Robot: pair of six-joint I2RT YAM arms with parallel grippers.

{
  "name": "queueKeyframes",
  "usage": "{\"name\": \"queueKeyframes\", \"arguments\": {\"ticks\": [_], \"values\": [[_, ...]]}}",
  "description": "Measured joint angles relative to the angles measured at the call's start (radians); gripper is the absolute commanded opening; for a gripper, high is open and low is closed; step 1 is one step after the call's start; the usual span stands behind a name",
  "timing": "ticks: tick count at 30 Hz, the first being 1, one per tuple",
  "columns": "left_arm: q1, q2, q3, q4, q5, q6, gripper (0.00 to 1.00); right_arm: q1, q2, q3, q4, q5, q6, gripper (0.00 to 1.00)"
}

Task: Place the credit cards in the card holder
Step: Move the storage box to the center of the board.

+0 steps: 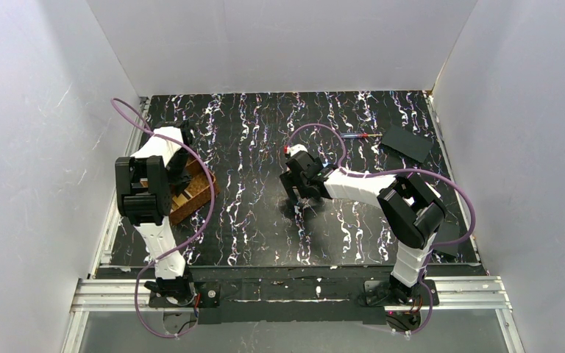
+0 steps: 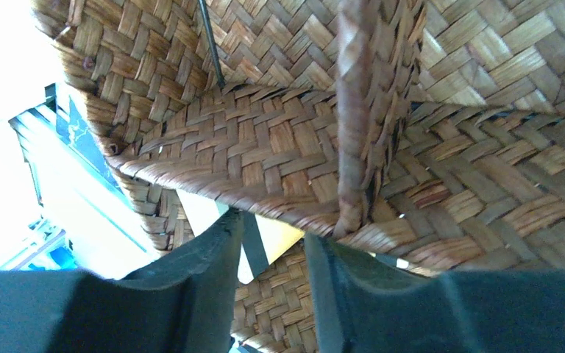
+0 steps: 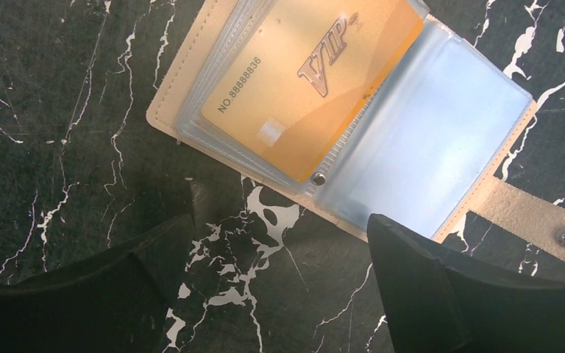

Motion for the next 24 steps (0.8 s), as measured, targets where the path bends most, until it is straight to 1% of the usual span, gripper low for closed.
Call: {"name": "queueKeyframes", "arguments": {"ticks": [1, 3, 7, 10, 16, 19, 22, 24], "values": [[0.0, -0.006, -0.004, 0.001, 0.001, 0.003, 0.43, 0.001, 0.0, 0.0, 0.0, 0.0, 0.0, 0.98], [0.0, -0.019, -0.009, -0.006, 0.0, 0.006, 0.47, 0.004, 0.0, 0.0, 0.001, -0.001, 0.0, 0.98], [0.0, -0.034, -0.01, -0.018, -0.02, 0.006, 0.47, 0.01, 0.001, 0.0, 0.002, -0.001, 0.0, 0.98], [0.0, -0.034, -0.01, -0.041, -0.038, 0.002, 0.45, 0.011, 0.001, 0.0, 0.002, -0.001, 0.0, 0.98], [0.0, -0.02, -0.01, -0.085, -0.055, -0.008, 0.36, 0.011, 0.001, 0.0, 0.002, -0.001, 0.0, 0.98], [0.0, -0.002, -0.01, -0.089, -0.06, -0.009, 0.34, 0.011, 0.001, 0.0, 0.002, -0.001, 0.0, 0.98], [0.0, 0.018, -0.01, -0.088, -0.064, -0.01, 0.26, 0.011, 0.001, 0.0, 0.002, -0.001, 0.0, 0.98], [0.001, 0.028, -0.01, -0.09, -0.072, -0.006, 0.23, 0.011, 0.001, 0.0, 0.002, -0.001, 0.0, 0.98]]}}
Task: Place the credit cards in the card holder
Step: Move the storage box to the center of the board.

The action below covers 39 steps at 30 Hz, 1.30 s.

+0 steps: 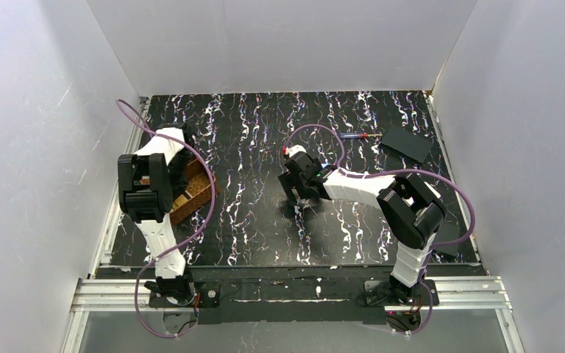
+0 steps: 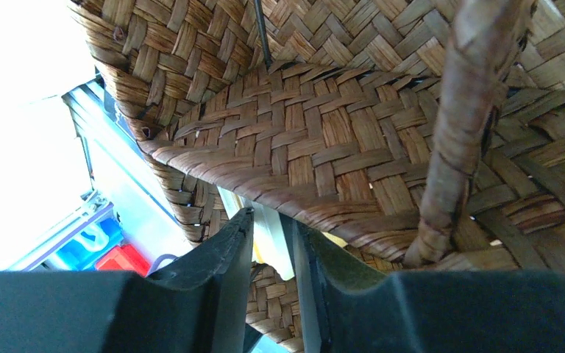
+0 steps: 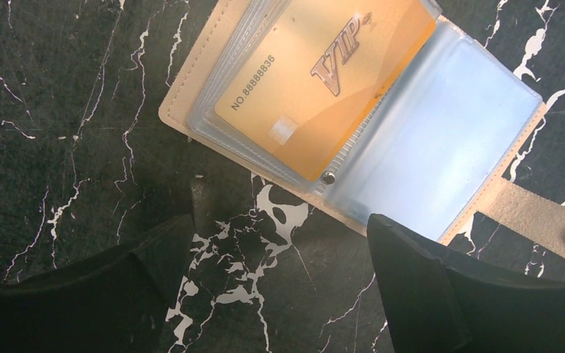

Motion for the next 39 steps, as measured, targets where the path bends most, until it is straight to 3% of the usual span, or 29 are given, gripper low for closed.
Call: {"name": "queueKeyframes", "arguments": {"ticks": [13, 23, 27, 33, 39], "values": [[0.0, 0.009, 0.022, 0.013, 0.003, 0.023, 0.11, 0.0, 0.0, 0.0, 0.0, 0.0, 0.0, 0.98], [-0.035, 0.009, 0.022, 0.061, 0.038, 0.044, 0.13, 0.0, 0.0, 0.0, 0.0, 0.0, 0.0, 0.98], [-0.037, -0.004, 0.022, 0.064, 0.065, 0.055, 0.25, 0.0, 0.0, 0.0, 0.0, 0.0, 0.0, 0.98], [-0.03, -0.131, 0.026, 0.053, 0.122, 0.093, 0.63, 0.001, 0.0, 0.0, 0.001, -0.01, -0.006, 0.98], [0.09, -0.389, -0.042, 0.096, 0.2, 0.106, 0.69, 0.002, -0.002, 0.0, 0.002, -0.054, -0.018, 0.98]]}}
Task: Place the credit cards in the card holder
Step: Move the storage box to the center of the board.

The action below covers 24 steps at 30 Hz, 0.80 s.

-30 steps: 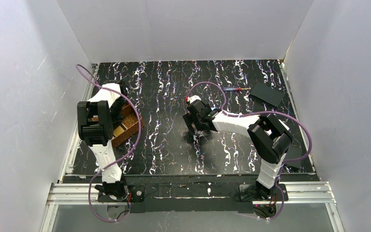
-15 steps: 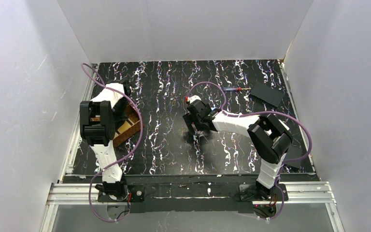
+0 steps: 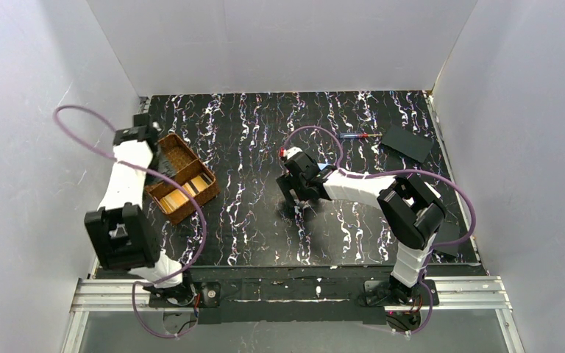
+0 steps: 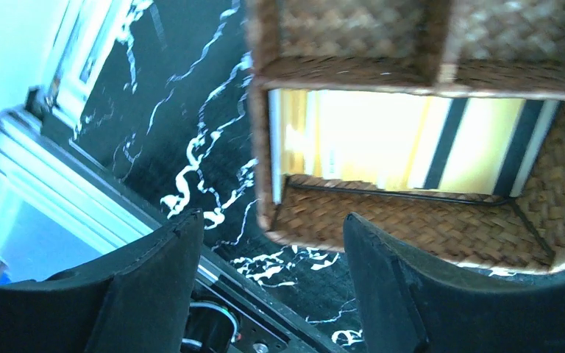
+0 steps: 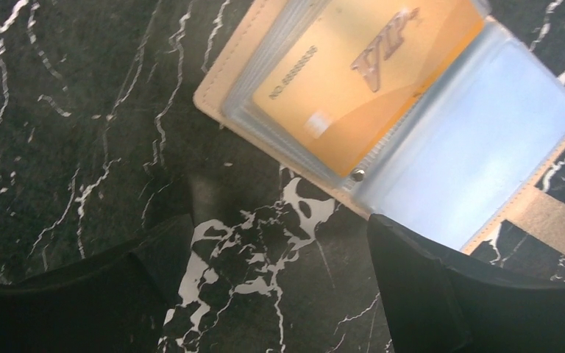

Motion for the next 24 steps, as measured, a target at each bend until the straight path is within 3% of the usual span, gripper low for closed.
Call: {"name": "queueKeyframes", "arguments": {"ticks": [5, 11, 16, 24], "values": [[0.189, -0.147, -0.158, 0.065, 0.094, -0.015, 0.66, 0.007, -0.019, -0.006, -0.026, -0.068, -0.008, 0.98], [0.324, -0.134, -0.342, 0.2, 0.312, -0.019, 0.48, 0.013, -0.054, -0.005, -0.06, -0.129, -0.008, 0.98], [0.33, -0.132, -0.417, 0.302, 0.436, -0.005, 0.22, 0.013, -0.074, -0.005, -0.094, -0.135, -0.008, 0.98], [0.276, -0.141, -0.481, 0.388, 0.506, 0.024, 0.07, 0.013, -0.09, 0.019, -0.14, -0.167, 0.006, 0.98]]}}
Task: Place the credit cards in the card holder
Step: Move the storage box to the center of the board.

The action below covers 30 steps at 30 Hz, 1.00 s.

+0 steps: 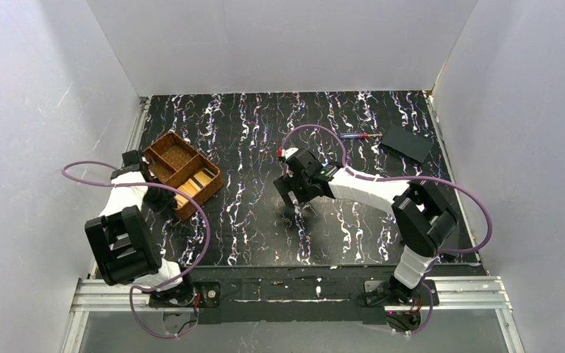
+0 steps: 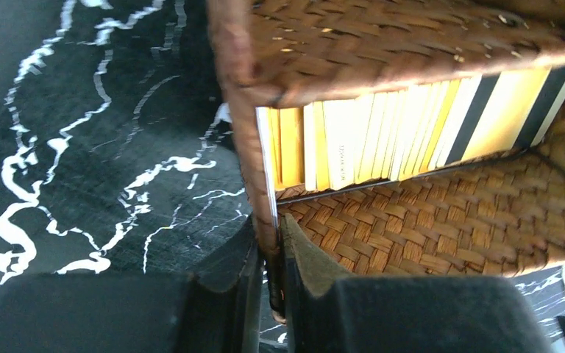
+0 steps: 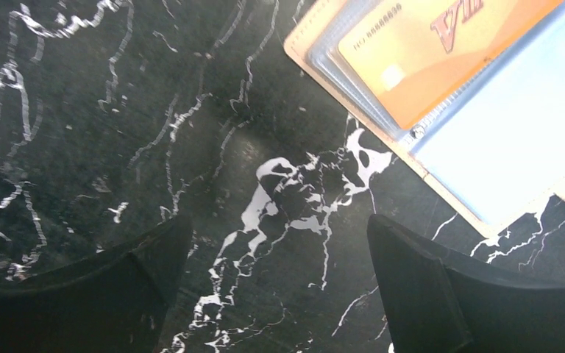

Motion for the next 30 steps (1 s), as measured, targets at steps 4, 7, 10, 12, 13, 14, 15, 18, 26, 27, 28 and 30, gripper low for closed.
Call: {"name": "queueKeyframes", "arguments": {"ticks": [4, 7, 10, 12, 13, 14, 15, 18, 26, 27, 28, 30], "values": [[-0.088, -0.004, -0.001, 0.023, -0.014, 0.008, 0.0, 0.0, 0.0, 0.042, -0.006, -0.027, 0.014, 0.98], [-0.18, -0.004, -0.003, 0.038, -0.01, 0.015, 0.0, 0.0, 0.0, 0.067, -0.007, -0.057, 0.026, 0.98], [-0.259, -0.004, -0.008, 0.055, 0.003, 0.014, 0.0, 0.0, 0.0, 0.085, -0.006, -0.092, 0.043, 0.98], [-0.299, -0.001, -0.011, 0.071, 0.014, 0.013, 0.0, 0.0, 0.0, 0.095, -0.006, -0.109, 0.052, 0.98], [-0.312, 0.003, -0.011, 0.079, 0.024, 0.011, 0.0, 0.0, 0.0, 0.101, -0.005, -0.122, 0.06, 0.98], [-0.325, 0.009, -0.011, 0.087, 0.033, 0.009, 0.0, 0.0, 0.0, 0.105, -0.003, -0.13, 0.066, 0.98], [-0.335, 0.016, -0.01, 0.096, 0.045, 0.006, 0.0, 0.0, 0.0, 0.109, -0.001, -0.14, 0.073, 0.98], [-0.36, 0.041, 0.009, 0.106, 0.064, -0.002, 0.0, 0.0, 0.0, 0.124, 0.024, -0.169, 0.119, 0.98], [-0.439, 0.081, 0.043, 0.127, 0.11, 0.038, 0.31, 0.0, 0.041, 0.187, 0.149, -0.253, 0.272, 0.98], [-0.443, 0.081, 0.043, 0.125, 0.115, 0.043, 0.38, 0.0, 0.049, 0.193, 0.16, -0.26, 0.277, 0.98], [-0.446, 0.081, 0.045, 0.119, 0.117, 0.046, 0.45, 0.0, 0.06, 0.203, 0.169, -0.268, 0.281, 0.98], [-0.45, 0.08, 0.054, 0.097, 0.123, 0.046, 0.56, 0.0, 0.087, 0.229, 0.187, -0.284, 0.283, 0.98]]}}
